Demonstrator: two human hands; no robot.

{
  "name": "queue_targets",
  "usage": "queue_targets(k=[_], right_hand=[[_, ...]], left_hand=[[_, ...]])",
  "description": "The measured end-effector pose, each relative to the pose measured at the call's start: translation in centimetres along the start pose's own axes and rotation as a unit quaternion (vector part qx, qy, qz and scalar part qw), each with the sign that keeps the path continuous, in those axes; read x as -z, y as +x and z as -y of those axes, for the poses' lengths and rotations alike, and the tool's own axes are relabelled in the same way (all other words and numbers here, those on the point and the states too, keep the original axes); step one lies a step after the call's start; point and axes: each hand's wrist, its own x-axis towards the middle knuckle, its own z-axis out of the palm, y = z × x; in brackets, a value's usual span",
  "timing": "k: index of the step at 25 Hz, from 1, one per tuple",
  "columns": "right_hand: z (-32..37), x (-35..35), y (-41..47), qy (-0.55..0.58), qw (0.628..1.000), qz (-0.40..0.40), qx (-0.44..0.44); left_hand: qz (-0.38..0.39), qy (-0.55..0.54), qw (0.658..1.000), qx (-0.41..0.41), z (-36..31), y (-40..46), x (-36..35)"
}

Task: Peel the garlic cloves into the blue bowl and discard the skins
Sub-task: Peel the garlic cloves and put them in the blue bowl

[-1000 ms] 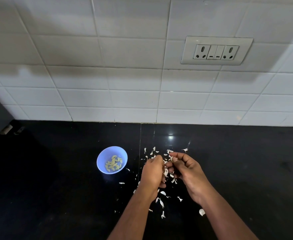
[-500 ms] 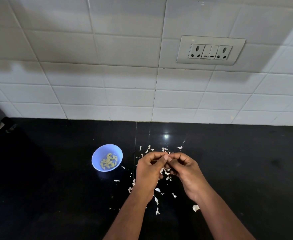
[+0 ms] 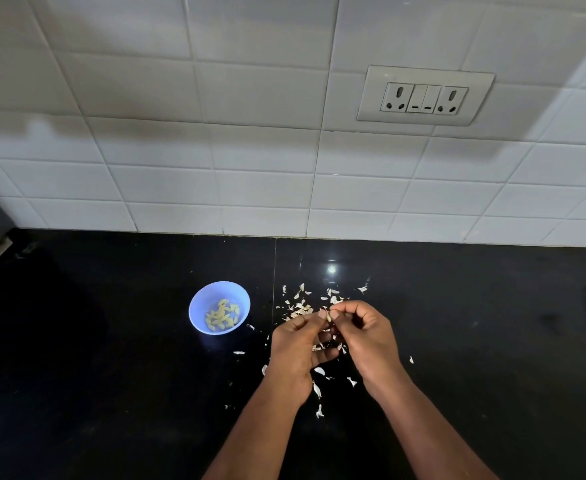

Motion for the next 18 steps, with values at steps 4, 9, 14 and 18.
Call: queue_targets(k=[4, 9, 14, 18], right_hand=[[-0.2, -0.6, -0.2, -0.104, 0.991, -0.051, 0.064], [0.0, 0.1, 0.0, -0.273, 0.949, -0.059, 0.149], [0.7, -0.7, 0.2, -0.256, 0.951, -0.026, 0.170], [1.5, -1.9, -0.4, -0.209, 0.950, 0.078, 0.218]], left_hand=[[0.002, 0.020, 0.999, -0.028, -0.3, -0.1, 0.3], [0.006, -0.010, 0.999, -0.032, -1.1, 0.0, 1.8], [0.034, -0.055, 0.997, -0.034, -2.0, 0.4, 3.0], [0.064, -0.067, 0.995, -0.029, -2.6, 0.6, 3.5]])
